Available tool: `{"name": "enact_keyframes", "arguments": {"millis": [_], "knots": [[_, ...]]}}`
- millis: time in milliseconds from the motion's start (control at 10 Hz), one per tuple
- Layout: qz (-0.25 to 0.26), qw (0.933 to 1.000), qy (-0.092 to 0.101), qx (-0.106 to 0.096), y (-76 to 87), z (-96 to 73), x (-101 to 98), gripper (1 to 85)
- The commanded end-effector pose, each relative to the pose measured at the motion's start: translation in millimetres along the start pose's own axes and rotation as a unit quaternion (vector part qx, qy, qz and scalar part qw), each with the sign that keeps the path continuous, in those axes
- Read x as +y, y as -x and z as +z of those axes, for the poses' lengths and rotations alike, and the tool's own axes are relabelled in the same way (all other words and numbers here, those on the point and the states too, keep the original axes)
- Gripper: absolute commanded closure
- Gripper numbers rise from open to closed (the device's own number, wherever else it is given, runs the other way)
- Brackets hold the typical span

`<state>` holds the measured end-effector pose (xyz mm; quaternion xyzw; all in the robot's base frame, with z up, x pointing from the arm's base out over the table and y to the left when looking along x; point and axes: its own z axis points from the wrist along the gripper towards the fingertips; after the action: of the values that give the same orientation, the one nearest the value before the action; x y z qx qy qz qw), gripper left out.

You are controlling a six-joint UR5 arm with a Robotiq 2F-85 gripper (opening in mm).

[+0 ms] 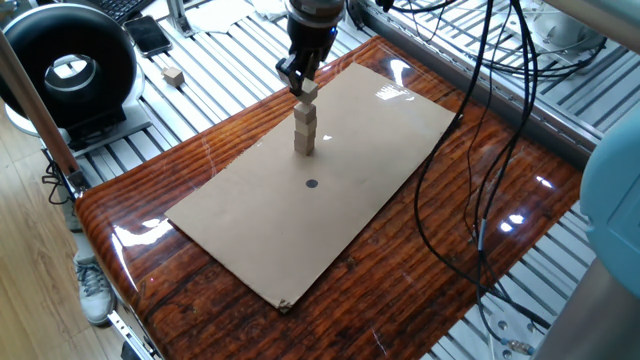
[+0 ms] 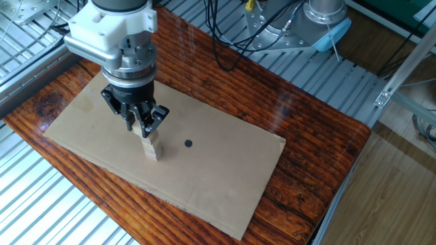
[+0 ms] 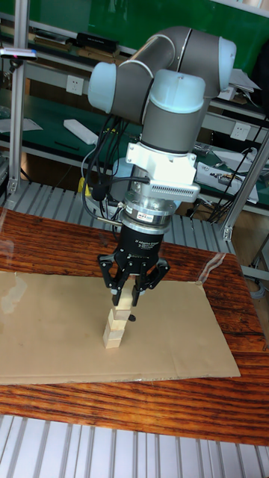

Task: Stack the blocks in a vertical line of five

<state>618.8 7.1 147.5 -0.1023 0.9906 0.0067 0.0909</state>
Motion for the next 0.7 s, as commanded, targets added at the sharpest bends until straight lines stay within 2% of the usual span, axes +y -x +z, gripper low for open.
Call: {"name": "enact_keyframes", "arguments": {"millis": [0,600], "knots": [[0.011,0.9999,0.008,-0.002,0.6,0.4,5.2,84.7],[0.014,0.9999,0.006,-0.004,1.3,2.2,6.5,84.7]]}}
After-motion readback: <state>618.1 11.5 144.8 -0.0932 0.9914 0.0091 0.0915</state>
